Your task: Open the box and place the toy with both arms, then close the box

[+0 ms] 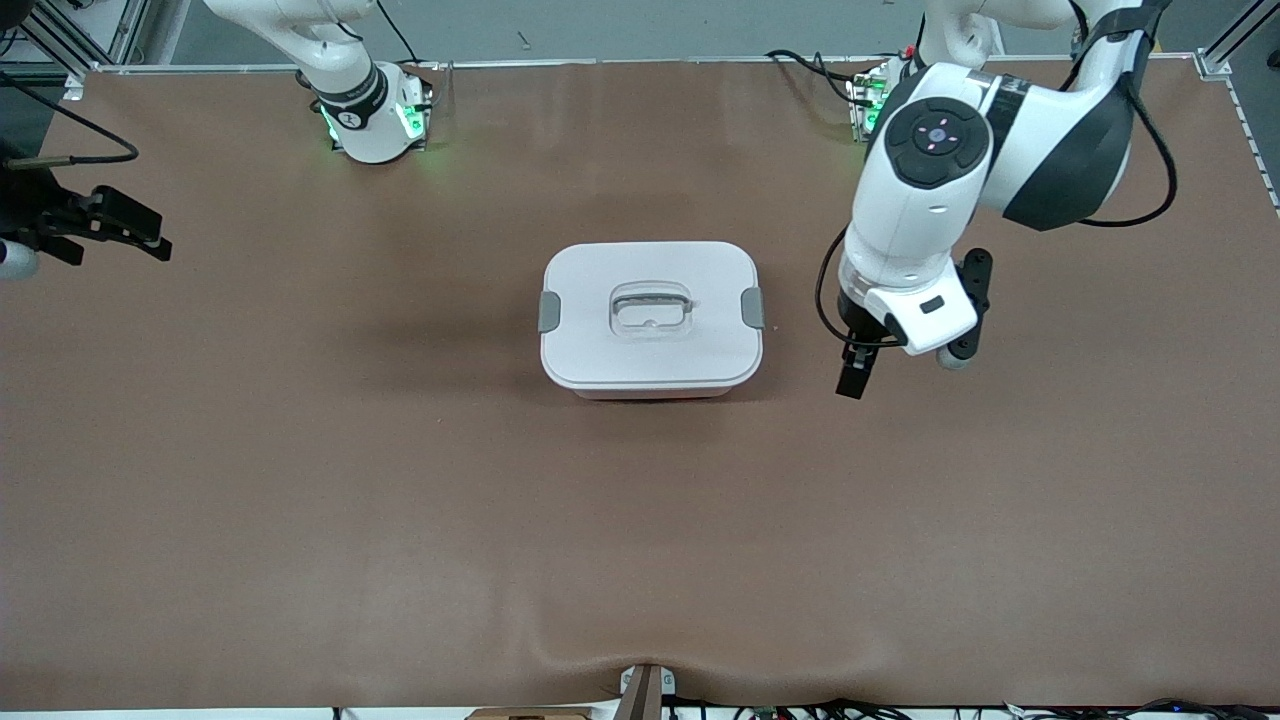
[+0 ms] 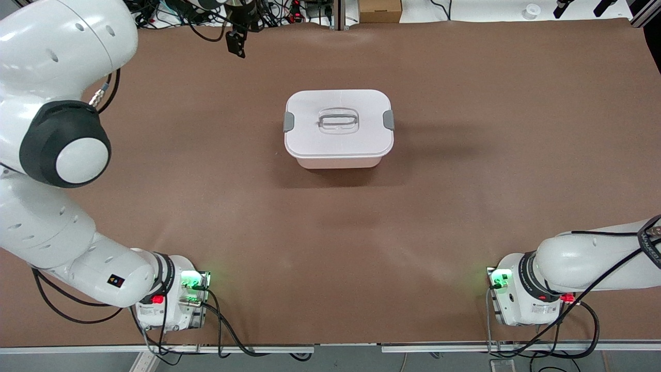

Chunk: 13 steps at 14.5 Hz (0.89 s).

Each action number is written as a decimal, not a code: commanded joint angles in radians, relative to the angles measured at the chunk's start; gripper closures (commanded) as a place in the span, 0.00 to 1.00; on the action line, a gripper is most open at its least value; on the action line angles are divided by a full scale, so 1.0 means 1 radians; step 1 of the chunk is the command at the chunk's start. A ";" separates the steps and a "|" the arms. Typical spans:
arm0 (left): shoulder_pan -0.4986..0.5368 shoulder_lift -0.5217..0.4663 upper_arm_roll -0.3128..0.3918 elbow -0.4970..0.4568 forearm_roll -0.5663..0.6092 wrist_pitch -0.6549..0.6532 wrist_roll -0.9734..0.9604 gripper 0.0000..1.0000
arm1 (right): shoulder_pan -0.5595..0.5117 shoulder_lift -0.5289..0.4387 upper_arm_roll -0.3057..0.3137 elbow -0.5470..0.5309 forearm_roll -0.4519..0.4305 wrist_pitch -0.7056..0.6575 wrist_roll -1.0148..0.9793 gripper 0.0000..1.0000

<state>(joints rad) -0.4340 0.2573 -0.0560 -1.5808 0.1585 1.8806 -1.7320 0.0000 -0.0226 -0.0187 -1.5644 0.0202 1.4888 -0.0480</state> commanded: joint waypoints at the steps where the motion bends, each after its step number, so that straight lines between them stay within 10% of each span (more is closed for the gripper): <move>1: 0.032 -0.018 -0.012 -0.004 -0.025 -0.024 0.061 0.00 | 0.002 -0.013 0.005 0.006 -0.011 -0.005 -0.004 0.00; 13: 0.141 -0.049 -0.010 -0.002 -0.056 -0.058 0.366 0.00 | 0.002 -0.003 0.006 0.029 -0.011 -0.013 -0.003 0.00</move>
<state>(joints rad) -0.3223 0.2315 -0.0568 -1.5795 0.1205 1.8581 -1.4424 0.0012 -0.0232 -0.0139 -1.5459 0.0202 1.4887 -0.0481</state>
